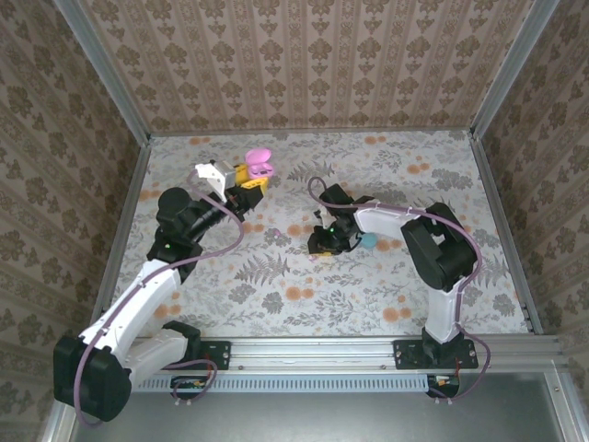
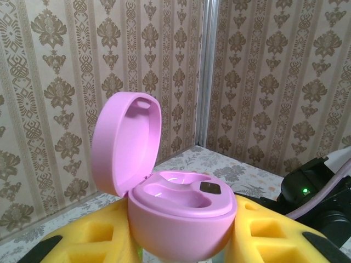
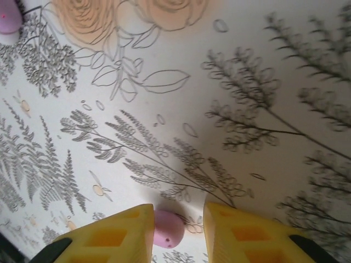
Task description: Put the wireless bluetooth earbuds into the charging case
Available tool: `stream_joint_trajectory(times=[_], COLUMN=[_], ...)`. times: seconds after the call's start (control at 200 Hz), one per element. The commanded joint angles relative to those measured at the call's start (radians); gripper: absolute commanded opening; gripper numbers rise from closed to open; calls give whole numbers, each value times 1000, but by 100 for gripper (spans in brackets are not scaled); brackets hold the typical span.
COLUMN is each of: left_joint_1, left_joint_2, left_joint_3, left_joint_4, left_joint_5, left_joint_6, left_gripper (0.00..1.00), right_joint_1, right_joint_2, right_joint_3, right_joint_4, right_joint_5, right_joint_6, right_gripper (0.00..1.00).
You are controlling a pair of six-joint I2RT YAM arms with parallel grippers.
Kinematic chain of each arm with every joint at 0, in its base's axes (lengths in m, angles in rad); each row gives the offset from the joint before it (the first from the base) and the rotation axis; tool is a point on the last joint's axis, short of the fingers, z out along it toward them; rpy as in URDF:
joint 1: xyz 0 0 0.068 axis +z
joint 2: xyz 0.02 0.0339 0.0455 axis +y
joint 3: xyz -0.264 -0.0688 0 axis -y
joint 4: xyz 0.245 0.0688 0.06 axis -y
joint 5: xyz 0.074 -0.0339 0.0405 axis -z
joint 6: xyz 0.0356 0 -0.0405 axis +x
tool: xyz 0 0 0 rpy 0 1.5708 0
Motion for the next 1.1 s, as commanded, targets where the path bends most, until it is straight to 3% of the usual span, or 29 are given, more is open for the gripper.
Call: stream_joint_trajectory(times=[0.0,0.21,0.57,0.895,1.095], left_joint_1=[-3,-5,-5,-4,-5], left_joint_2=[-1,4,-1,-21,-19], left_joint_3=[34,32,30,21,26], left_joint_4=[29,35,34,21,20], left_joint_5=[10,9,4,-7,-5], left_joint_6=[5,3,7,14,14], left_gripper=[34,33,34,33,34], right_joint_1=[-7,13,69,83,61], right_joint_2=[-47,-90,-24,-2,-60], right_joint_3=[-23,6,93,68,-45], right_joint_4=[-47,-82,-124,-159,-49], right_joint_5=[73,141,152,184,141], right_joint_6=[6,3,-28,-25,30], right_gripper=[33,43,43,29,23])
